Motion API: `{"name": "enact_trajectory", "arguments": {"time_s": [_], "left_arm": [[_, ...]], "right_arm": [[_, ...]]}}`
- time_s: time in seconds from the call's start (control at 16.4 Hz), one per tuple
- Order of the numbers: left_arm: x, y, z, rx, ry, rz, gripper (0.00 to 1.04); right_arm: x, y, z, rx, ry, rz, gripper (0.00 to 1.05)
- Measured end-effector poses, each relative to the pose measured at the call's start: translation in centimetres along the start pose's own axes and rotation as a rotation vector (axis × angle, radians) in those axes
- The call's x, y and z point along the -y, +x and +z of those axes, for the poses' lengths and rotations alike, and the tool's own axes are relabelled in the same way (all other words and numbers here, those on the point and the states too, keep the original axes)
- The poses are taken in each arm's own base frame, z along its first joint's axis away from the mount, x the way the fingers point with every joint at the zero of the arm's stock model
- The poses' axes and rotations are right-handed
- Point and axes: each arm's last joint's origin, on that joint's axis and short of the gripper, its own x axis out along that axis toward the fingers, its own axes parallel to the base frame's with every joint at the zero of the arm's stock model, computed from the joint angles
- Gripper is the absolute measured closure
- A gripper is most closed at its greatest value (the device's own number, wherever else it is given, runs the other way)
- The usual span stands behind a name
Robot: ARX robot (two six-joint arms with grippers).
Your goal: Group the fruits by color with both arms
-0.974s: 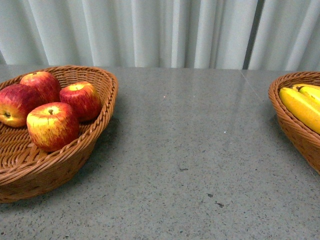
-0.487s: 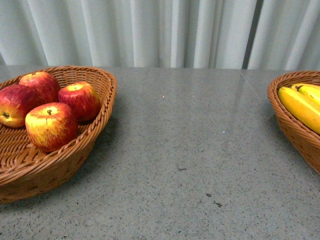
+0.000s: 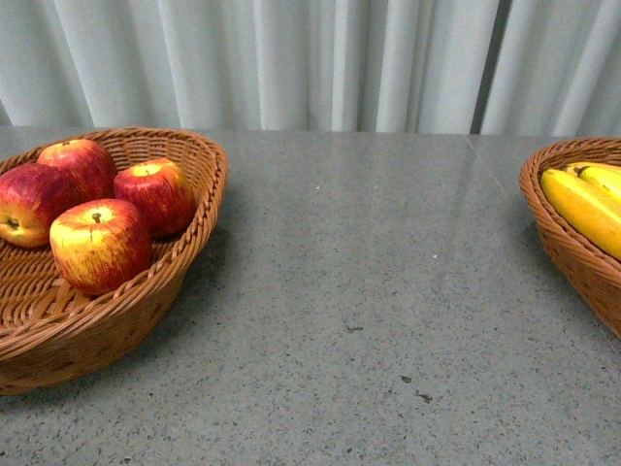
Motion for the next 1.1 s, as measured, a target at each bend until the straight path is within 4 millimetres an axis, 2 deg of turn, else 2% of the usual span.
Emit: {"name": "enact_trajectory", "arguments": {"time_s": [0.37,0.55,0.61,1.1], "left_arm": [[0.0,0.0,0.0,0.0,0.0,0.0,0.07],[0.0,0.0,0.0,0.0,0.0,0.0,0.07],[0.0,0.0,0.0,-0.001,0.0,0.0,0.07],[0.0,0.0,0.0,0.0,0.0,0.0,0.07]], "right_arm": [[0.0,-0.4,-0.5,0.004,0.0,0.0,1.03],[0.0,-1.2,-1.7,-0.035,0.001,0.004,1.03],[0.0,-1.7,-1.2,0.029,0.001,0.0,1.03],[0.0,-1.7,-1.4,0.008,0.001,-0.001,1.02]]}}
